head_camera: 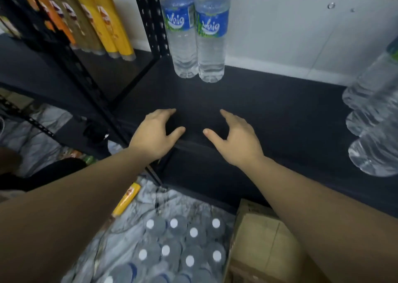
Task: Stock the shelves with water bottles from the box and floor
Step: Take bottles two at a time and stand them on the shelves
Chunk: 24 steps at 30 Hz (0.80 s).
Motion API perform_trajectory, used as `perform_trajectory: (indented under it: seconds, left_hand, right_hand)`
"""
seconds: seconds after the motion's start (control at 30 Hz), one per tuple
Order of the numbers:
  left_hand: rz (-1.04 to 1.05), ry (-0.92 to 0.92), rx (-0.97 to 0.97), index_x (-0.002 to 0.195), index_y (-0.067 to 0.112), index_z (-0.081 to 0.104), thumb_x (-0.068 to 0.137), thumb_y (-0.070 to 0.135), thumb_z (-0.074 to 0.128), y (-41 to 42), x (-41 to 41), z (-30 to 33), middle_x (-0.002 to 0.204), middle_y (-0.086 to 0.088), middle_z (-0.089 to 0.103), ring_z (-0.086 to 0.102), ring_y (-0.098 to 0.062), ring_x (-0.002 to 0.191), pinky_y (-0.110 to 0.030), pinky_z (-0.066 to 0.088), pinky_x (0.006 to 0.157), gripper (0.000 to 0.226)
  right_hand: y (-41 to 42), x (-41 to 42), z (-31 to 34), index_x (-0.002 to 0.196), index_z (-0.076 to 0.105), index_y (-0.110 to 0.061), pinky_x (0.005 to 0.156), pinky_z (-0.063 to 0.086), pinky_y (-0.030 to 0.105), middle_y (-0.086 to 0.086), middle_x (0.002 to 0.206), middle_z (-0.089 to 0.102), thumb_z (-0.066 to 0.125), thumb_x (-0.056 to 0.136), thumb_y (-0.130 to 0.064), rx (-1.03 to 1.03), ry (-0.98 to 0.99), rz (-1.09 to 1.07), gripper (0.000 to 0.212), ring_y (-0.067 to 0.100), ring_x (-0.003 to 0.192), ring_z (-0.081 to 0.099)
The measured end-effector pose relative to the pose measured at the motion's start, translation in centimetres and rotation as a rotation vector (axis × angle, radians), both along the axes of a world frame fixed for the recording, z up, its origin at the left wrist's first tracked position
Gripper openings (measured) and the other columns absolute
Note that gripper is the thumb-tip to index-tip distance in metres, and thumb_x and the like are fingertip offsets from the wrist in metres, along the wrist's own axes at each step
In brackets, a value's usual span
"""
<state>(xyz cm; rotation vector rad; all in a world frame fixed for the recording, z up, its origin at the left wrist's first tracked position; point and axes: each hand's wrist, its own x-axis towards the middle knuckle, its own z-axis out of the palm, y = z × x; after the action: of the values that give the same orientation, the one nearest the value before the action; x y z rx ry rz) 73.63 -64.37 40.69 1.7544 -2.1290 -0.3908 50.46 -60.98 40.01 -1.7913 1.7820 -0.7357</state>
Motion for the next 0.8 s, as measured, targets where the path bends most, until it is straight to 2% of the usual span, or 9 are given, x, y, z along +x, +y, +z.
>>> perform_trajectory:
  seconds: [0.13,0.27,0.4,0.6,0.8]
  left_hand:
    - [-0.016,0.001,-0.044,0.15,0.015,0.052,0.098,0.045,0.064,7.3,-0.6,-0.1,0.15,-0.004,0.053,0.044,-0.025,0.141,-0.033,0.033,0.117,0.061]
    - [-0.026,0.037,-0.004,0.144,0.013,0.057,0.096,0.041,0.069,14.0,-0.7,-2.0,0.142,-0.005,0.058,0.05,-0.026,0.134,-0.031,0.036,0.113,0.056]
    - [-0.005,0.046,0.11,0.146,0.015,0.056,0.096,0.041,0.069,18.4,-0.3,-5.4,0.142,-0.005,0.059,0.05,-0.025,0.134,-0.034,0.039,0.111,0.057]
    - [0.016,0.04,0.305,0.15,0.018,0.052,0.097,0.042,0.067,21.5,0.9,-12.9,0.146,-0.005,0.055,0.048,-0.026,0.137,-0.035,0.04,0.109,0.06]
    - [-0.03,0.028,0.458,0.15,0.019,0.051,0.096,0.042,0.069,21.6,1.5,-21.0,0.145,-0.004,0.055,0.049,-0.025,0.136,-0.034,0.041,0.108,0.061]
  right_hand:
    - [7.3,-0.6,-0.5,0.155,0.048,-0.015,0.123,0.035,0.035,0.003,0.157,0.051,0.064,0.098,-0.054,-0.112,0.059,0.075,0.071,0.019,0.151,0.039]
    - [14.7,-0.7,-2.9,0.142,0.063,-0.011,0.112,0.048,0.038,0.004,0.141,0.065,0.072,0.097,-0.041,-0.2,0.04,0.157,0.055,0.02,0.136,0.055]
    - [19.3,-0.7,-7.1,0.142,0.063,-0.012,0.11,0.049,0.037,0.002,0.14,0.066,0.073,0.096,-0.041,-0.034,0.017,0.161,0.055,0.02,0.133,0.057]
    - [21.5,-0.4,-13.5,0.145,0.061,-0.016,0.106,0.045,0.03,0.001,0.14,0.066,0.071,0.096,-0.046,0.165,0.05,0.115,0.058,0.02,0.131,0.058]
    - [20.9,0.3,-20.0,0.142,0.062,-0.024,0.093,0.051,0.029,-0.004,0.126,0.069,0.072,0.094,-0.046,0.29,0.088,0.076,0.055,0.017,0.117,0.062]
